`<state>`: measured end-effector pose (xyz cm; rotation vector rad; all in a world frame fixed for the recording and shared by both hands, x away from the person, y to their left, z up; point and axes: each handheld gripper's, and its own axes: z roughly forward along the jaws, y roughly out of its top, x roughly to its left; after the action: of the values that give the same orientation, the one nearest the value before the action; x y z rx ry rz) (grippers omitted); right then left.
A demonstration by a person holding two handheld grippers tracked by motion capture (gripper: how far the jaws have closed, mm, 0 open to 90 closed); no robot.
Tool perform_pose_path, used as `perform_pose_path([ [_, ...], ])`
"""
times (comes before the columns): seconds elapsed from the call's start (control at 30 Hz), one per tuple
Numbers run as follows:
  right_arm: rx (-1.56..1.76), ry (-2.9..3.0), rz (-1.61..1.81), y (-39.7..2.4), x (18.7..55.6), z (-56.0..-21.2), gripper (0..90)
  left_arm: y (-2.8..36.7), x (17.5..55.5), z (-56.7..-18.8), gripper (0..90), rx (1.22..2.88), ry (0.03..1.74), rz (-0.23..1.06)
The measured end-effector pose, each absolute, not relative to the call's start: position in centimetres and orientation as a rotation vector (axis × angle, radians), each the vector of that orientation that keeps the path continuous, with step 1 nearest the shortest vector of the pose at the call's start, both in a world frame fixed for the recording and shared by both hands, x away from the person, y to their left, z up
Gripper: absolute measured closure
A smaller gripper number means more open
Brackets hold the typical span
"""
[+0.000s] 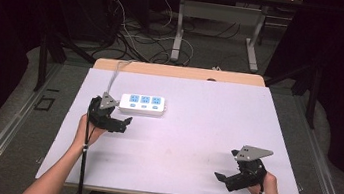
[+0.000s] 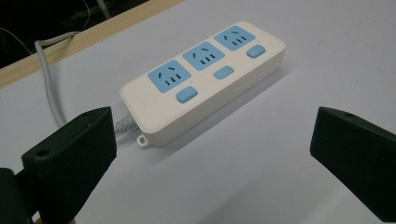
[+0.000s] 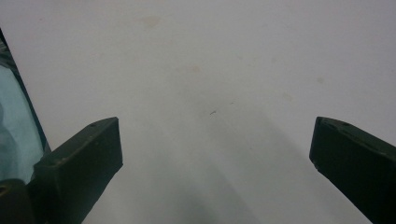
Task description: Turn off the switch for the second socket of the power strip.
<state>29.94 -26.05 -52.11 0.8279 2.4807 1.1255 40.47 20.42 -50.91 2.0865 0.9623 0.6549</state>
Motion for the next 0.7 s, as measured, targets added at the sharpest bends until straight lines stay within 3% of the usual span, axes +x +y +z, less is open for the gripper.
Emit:
perform_pose_path([
  [0.7, 0.831, 2.488, 1.111, -26.0, 29.8, -52.2, 2.0, 19.4, 43.0, -50.3, 0.6, 2.096, 0.933, 0.649],
])
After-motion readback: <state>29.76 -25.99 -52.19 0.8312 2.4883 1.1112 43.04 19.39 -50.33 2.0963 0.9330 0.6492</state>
